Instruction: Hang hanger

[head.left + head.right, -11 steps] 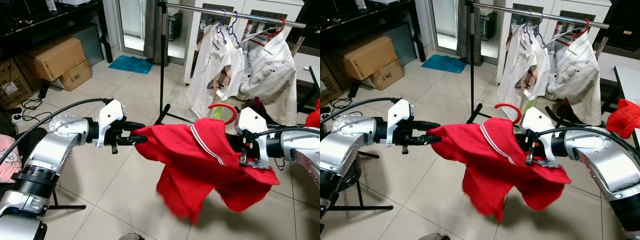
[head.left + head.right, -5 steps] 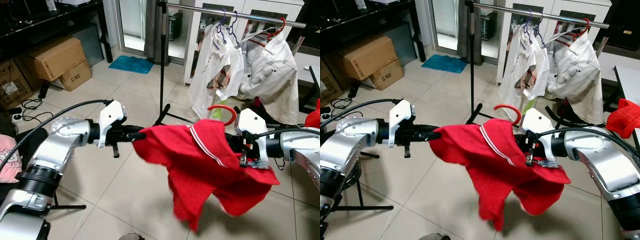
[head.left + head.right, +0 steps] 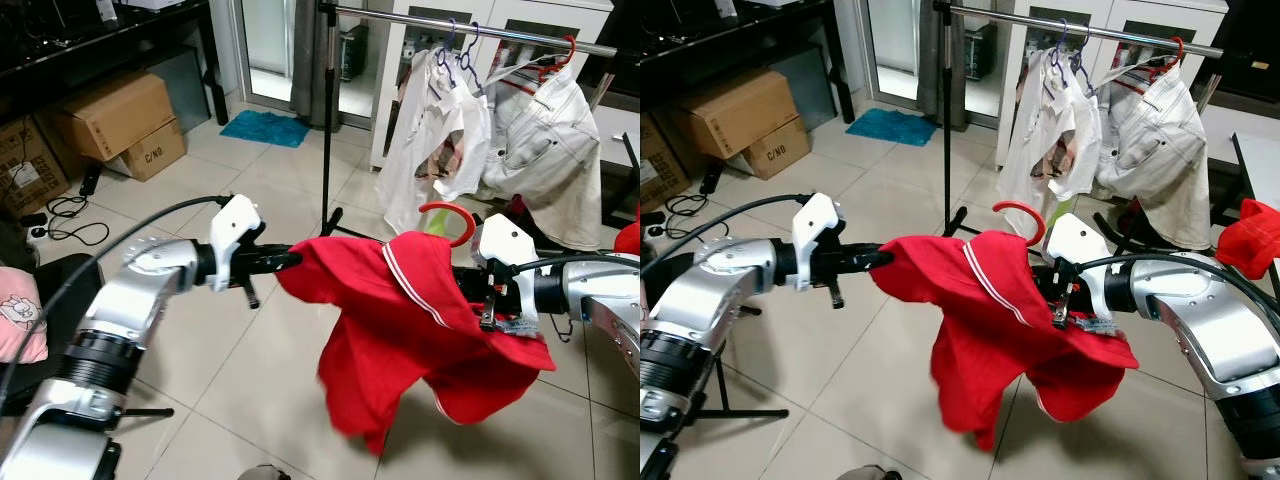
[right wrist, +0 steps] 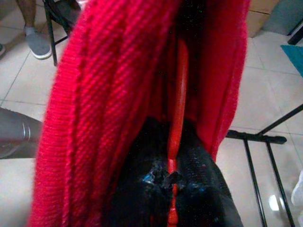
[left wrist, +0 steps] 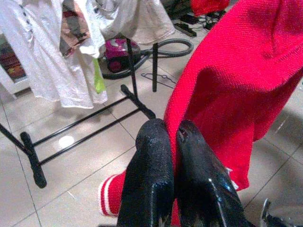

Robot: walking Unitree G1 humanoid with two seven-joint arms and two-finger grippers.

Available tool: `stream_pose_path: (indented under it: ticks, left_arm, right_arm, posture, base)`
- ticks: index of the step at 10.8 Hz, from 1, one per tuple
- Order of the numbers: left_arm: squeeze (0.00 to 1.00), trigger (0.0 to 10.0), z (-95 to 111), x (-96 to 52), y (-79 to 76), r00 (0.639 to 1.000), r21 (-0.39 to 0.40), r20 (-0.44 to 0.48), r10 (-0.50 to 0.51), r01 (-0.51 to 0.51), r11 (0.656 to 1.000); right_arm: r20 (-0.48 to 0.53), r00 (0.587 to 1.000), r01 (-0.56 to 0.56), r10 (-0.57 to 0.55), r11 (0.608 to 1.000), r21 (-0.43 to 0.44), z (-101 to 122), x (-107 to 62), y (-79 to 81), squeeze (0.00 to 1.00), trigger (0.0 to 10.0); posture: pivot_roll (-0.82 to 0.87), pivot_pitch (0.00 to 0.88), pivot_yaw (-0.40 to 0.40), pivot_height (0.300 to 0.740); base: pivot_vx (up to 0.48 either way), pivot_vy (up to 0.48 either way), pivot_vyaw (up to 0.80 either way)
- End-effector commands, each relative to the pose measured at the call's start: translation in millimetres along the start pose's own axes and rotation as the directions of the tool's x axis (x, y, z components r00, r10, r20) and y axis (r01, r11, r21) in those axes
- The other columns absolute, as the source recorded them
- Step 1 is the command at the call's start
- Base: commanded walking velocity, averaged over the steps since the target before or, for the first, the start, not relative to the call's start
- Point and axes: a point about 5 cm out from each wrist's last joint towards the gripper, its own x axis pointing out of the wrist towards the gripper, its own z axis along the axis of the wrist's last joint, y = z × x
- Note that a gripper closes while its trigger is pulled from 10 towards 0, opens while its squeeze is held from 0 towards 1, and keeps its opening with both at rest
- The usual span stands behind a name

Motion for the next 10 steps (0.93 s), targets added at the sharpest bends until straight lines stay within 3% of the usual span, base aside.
stream_pose_path:
  ticks: [1, 2, 4, 6, 7, 9, 10]
  left_arm:
    - [0.00, 0.0, 1.9, -7.2, 11.0, 0.992, -0.039, 0.009, 0.127, -0.126, 0.991]
    - [0.00, 0.0, 1.6, -5.4, 16.7, 0.969, -0.058, 0.015, 0.246, -0.245, 0.968]
    - [0.00, 0.0, 2.6, -2.8, 16.3, 0.949, -0.078, 0.026, 0.313, -0.311, 0.947]
    - [0.00, 0.0, -8.7, -2.0, 3.0, 0.971, -0.057, -0.002, 0.239, -0.239, 0.969]
    - [0.00, 0.0, -18.9, -10.5, -0.5, 0.982, -0.017, -0.037, 0.186, -0.186, 0.982]
    - [0.00, 0.0, -12.8, -31.0, 8.9, 0.987, 0.010, -0.020, 0.162, -0.162, 0.987]
    - [0.00, 0.0, -3.6, -38.6, 9.8, 0.995, 0.001, 0.020, 0.096, -0.096, 0.995]
  right_arm:
    - [0.045, 0.999, 0.021, -0.019, 0.998, -0.053, 12.8, -5.7, -4.1, 0.00, 10.0]
    - [0.045, 0.999, 0.028, -0.025, 0.998, -0.050, 12.2, -5.3, -4.1, 0.00, 10.0]
    - [0.044, 0.998, 0.038, -0.036, 0.998, -0.044, 11.1, -5.0, -4.7, 0.00, 10.0]
    - [0.049, 0.994, 0.097, -0.095, 0.995, -0.038, 9.6, -5.5, -10.1, 0.00, 10.0]
    - [0.031, 0.994, 0.109, -0.108, 0.993, -0.043, 5.8, -10.2, -12.3, 0.00, 10.0]
    - [-0.045, 0.997, 0.051, -0.055, 0.996, -0.075, -6.0, -20.2, -6.6, 0.00, 10.0]
    - [-0.045, 0.998, 0.037, -0.041, 0.996, -0.076, -7.4, -21.4, -5.1, 0.00, 10.0]
  posture:
    - [-0.03, 0.000, 0.035, 0.740]
    - [-0.03, 0.000, 0.034, 0.740]
    - [-0.03, 0.000, 0.034, 0.740]
    - [-0.03, 0.000, 0.034, 0.740]
    - [-0.03, 0.000, 0.036, 0.740]
    - [-0.03, 0.000, 0.028, 0.740]
    - [-0.03, 0.000, 0.025, 0.740]
  base:
    - [0.000, 0.000, 0.00]
    - [0.000, 0.000, 0.00]
    - [0.000, 0.000, 0.00]
    - [0.000, 0.000, 0.00]
    - [0.000, 0.000, 0.00]
    - [0.000, 0.000, 0.00]
    - [0.000, 0.000, 0.00]
